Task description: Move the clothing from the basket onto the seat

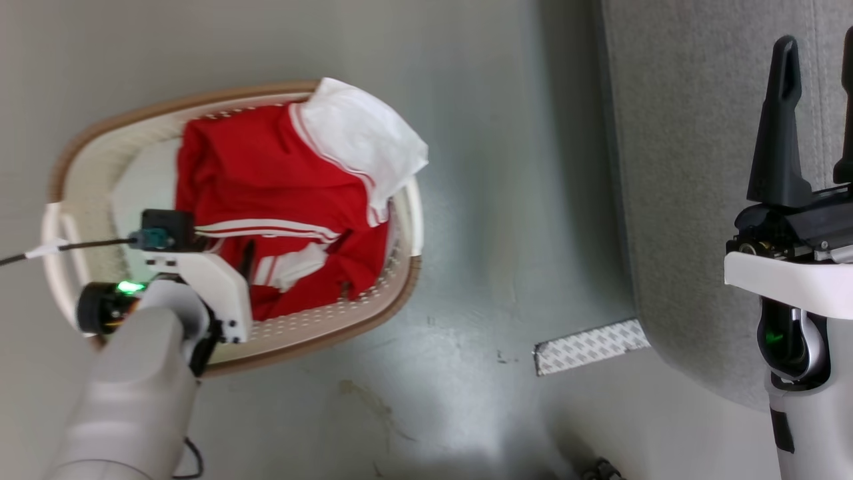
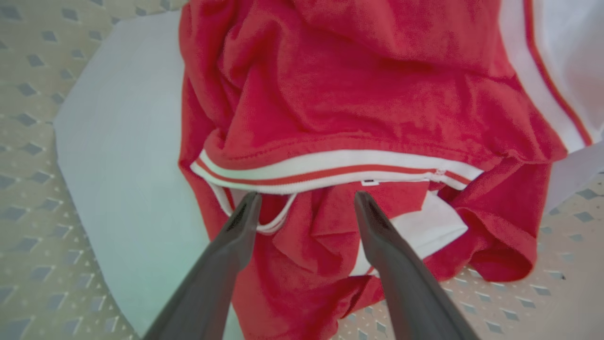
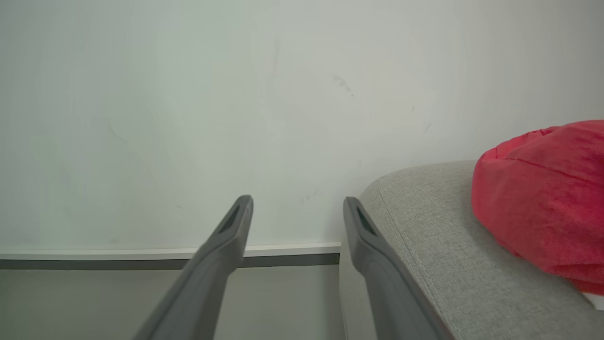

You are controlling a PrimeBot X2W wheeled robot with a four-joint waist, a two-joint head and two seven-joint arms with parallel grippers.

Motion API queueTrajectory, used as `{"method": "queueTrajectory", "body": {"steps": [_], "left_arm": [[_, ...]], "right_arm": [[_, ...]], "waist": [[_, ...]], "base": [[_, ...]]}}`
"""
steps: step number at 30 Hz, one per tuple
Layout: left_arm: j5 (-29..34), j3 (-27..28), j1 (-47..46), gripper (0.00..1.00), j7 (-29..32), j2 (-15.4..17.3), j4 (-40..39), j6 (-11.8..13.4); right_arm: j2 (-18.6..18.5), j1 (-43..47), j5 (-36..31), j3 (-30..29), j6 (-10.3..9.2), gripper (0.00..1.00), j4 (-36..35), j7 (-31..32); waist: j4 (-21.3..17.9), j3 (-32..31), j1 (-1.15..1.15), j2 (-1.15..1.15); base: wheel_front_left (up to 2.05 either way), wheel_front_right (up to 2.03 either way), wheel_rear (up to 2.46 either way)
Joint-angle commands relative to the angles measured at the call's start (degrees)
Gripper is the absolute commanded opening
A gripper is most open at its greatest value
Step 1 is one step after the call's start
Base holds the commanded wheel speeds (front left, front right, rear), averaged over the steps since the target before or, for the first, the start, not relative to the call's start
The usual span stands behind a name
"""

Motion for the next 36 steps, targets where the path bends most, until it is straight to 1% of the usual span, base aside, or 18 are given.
{"method": "queueTrajectory", "body": {"steps": [1, 5, 10, 15, 18, 23, 24, 25, 26, 27, 36], "left_arm": [[-0.78, -0.09, -0.84, 1.00, 0.62, 1.60, 0.56, 0.12], [-0.16, -1.15, -1.84, 1.00, 1.44, 2.55, 1.03, 0.12], [0.69, -3.62, -2.93, 1.00, 1.03, 3.00, 1.14, 0.12], [1.16, -6.03, -3.62, 1.00, 3.86, 3.44, 1.45, 0.12], [1.10, -6.85, -4.28, 1.00, 4.84, 3.97, 1.56, 0.12], [-0.07, -8.80, -4.69, 1.00, 5.63, 3.78, 1.66, 0.12], [-0.41, -9.09, -4.80, 0.65, 5.47, 3.78, 1.66, 0.12], [-0.81, -9.37, -4.85, 0.36, 5.33, 3.73, 1.65, 0.12], [-1.12, -9.67, -4.85, 0.10, 5.18, 3.71, 1.66, 0.12], [-1.18, -9.99, -4.75, 0.00, 5.03, 3.67, 1.67, 0.12], [-3.67, -12.13, -3.65, 0.00, 2.24, 3.24, 1.08, 0.12]], "right_arm": [[0.18, -0.74, 0.54, -0.20, -0.13, 1.00, -0.41, -0.16], [0.67, -0.34, 1.23, -0.22, -0.13, 1.00, -0.55, -0.16], [0.87, -0.24, 1.39, 0.03, -0.13, 1.00, -0.24, -0.16], [0.89, -1.15, 2.12, 0.53, -0.13, 1.00, -0.28, -0.16], [0.89, -1.31, 2.68, 1.01, -0.13, 1.00, -0.50, -0.16], [0.89, -1.19, 2.76, 1.01, -0.13, 1.00, -0.68, -0.16], [0.89, -1.16, 2.79, 0.92, -0.13, 1.00, -0.68, -0.16], [0.89, -1.14, 2.78, 0.85, -0.13, 1.00, -0.62, -0.16], [0.90, -1.16, 2.78, 0.82, -0.13, 1.00, -0.49, -0.16], [0.90, -1.20, 2.75, 0.75, -0.13, 1.00, -0.27, -0.16], [0.89, -1.40, 1.97, 0.48, -0.13, 1.00, 0.40, -0.16]], "waist": [[-1.31, 1.24, -0.01, 0.00], [-2.43, 2.46, -0.01, 0.00], [-3.13, 3.15, -0.01, 0.00], [-3.84, 3.70, -0.01, 0.00], [-4.45, 4.32, -0.01, 0.00], [-5.16, 5.08, -0.01, 0.00], [-5.20, 5.12, -0.01, 0.00], [-5.20, 5.10, -0.01, 0.00], [-5.20, 5.05, -0.01, 0.00], [-5.17, 4.91, -0.01, 0.00], [-4.03, 2.60, -0.01, 0.00]], "base": [[0.00, 0.00, 0.00], [0.00, 0.00, 0.00], [0.00, 0.00, 0.00], [0.00, 0.00, 0.00], [0.00, 0.00, 0.00], [0.00, 0.00, 0.00], [0.00, 0.00, 0.00], [0.00, 0.00, 0.00], [0.00, 0.00, 0.00], [0.00, 0.00, 0.00], [0.00, 0.00, 0.00]]}}
